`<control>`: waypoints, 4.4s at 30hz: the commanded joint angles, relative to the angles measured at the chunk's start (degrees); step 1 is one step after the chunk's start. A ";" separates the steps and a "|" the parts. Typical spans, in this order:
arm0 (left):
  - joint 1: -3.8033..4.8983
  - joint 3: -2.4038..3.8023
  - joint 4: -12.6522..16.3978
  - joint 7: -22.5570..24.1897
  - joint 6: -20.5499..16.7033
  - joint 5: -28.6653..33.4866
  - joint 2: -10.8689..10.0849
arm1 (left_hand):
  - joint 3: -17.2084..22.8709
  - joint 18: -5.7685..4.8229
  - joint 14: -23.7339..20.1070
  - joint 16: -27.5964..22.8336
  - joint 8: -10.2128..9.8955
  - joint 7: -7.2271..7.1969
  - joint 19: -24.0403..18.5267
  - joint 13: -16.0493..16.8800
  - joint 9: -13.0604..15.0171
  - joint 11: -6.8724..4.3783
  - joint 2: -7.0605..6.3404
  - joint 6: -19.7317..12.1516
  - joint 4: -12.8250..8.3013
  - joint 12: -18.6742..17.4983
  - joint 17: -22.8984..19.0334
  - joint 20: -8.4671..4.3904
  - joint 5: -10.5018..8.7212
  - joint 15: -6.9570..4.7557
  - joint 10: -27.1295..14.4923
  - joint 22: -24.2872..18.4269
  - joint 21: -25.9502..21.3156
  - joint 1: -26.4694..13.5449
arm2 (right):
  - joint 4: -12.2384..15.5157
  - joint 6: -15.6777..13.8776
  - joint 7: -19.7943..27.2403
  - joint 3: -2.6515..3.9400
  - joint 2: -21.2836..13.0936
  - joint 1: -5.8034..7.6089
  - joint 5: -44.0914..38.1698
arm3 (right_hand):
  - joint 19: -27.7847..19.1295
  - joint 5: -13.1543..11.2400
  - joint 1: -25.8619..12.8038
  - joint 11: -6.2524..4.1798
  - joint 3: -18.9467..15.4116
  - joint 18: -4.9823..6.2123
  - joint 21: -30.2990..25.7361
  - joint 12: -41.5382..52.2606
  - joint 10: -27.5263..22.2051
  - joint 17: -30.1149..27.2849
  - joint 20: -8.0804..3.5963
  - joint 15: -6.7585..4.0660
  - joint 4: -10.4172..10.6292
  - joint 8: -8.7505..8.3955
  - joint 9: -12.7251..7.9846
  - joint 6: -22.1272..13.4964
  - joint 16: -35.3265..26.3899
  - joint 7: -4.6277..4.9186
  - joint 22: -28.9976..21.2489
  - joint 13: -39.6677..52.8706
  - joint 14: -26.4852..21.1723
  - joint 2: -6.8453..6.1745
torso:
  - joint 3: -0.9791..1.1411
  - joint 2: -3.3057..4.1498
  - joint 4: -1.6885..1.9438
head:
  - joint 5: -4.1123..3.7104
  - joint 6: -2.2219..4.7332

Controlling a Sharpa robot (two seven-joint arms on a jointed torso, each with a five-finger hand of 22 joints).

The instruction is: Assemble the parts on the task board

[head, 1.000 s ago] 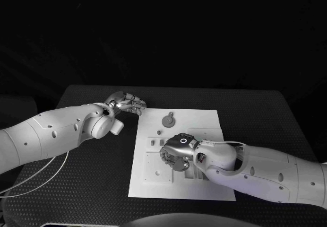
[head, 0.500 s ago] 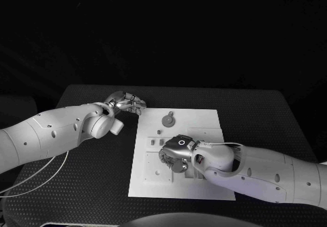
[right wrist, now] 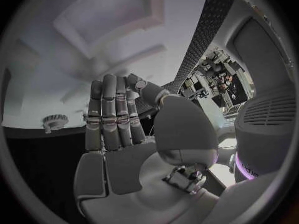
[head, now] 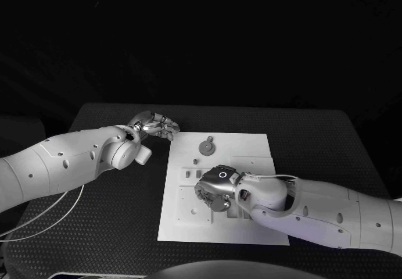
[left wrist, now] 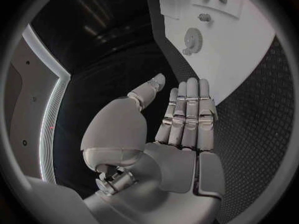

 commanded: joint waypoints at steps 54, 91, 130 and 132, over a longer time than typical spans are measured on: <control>0.07 0.04 -1.20 1.45 0.43 0.33 0.66 | -0.56 0.17 0.74 -1.01 0.70 -0.36 0.38 0.24 -0.13 -0.66 0.22 0.09 0.12 0.68 1.53 -0.03 -0.07 0.14 0.90 -0.42 -0.01 -0.25 | -1.15 0.64 2.36 6.41 -17.24 7.54 16.29 | -1.31 0.03 -3.31 2.36 -1.11 0.22 -0.02 -4.09 -5.18 1.77 0.75 1.79 4.56 -4.61 -2.92 -8.33 -1.86 3.28 1.31 -0.47 -1.45 -9.35 | 0.08 0.01 -0.06 | -2.35 3.45; 0.07 0.03 -1.03 1.32 0.91 0.34 0.01 | -0.68 0.14 0.76 -1.20 0.67 -0.33 0.39 0.22 -0.19 -0.61 0.23 0.01 0.21 0.53 1.75 -0.03 -0.08 0.15 0.81 -0.49 -0.04 -0.44 | 0.96 0.30 2.43 4.71 -14.27 1.05 7.91 | -0.96 0.03 -1.60 1.41 -0.42 0.33 0.83 -2.86 -2.87 2.37 0.56 1.02 5.21 -3.11 -2.54 -5.97 -1.44 2.41 1.37 0.54 -0.72 -4.78 | 0.00 0.01 0.00 | -1.96 2.26; 0.07 0.03 -1.80 1.43 0.86 0.36 0.16 | -0.74 0.13 0.77 -1.48 0.67 -0.32 0.36 0.23 -0.26 -0.57 0.32 -0.04 0.28 0.37 2.06 -0.05 -0.07 0.15 0.76 -0.59 -0.08 -0.51 | 5.10 -6.60 3.10 6.61 -15.21 1.44 7.05 | 2.59 0.05 -2.89 -1.30 -0.59 0.33 4.33 0.12 2.90 4.74 -1.23 -1.34 2.18 -0.07 -0.44 -0.07 2.43 -0.22 1.36 4.62 2.68 1.88 | 0.00 -0.07 -0.01 | -1.60 2.12; 0.07 0.03 -2.01 1.43 0.82 0.41 0.28 | -0.73 0.13 0.77 -1.49 0.67 -0.32 0.36 0.23 -0.26 -0.57 0.32 -0.04 0.28 0.37 2.07 -0.05 -0.07 0.15 0.76 -0.60 -0.08 -0.50 | 5.56 -6.88 4.01 6.61 -14.68 1.45 8.38 | 2.60 0.05 -2.88 -1.30 -0.56 0.33 4.35 0.12 2.90 4.75 -1.24 -1.35 2.17 -0.07 -0.43 -0.06 2.45 -0.23 1.36 4.65 2.68 1.89 | -0.01 -0.10 0.00 | -1.51 2.14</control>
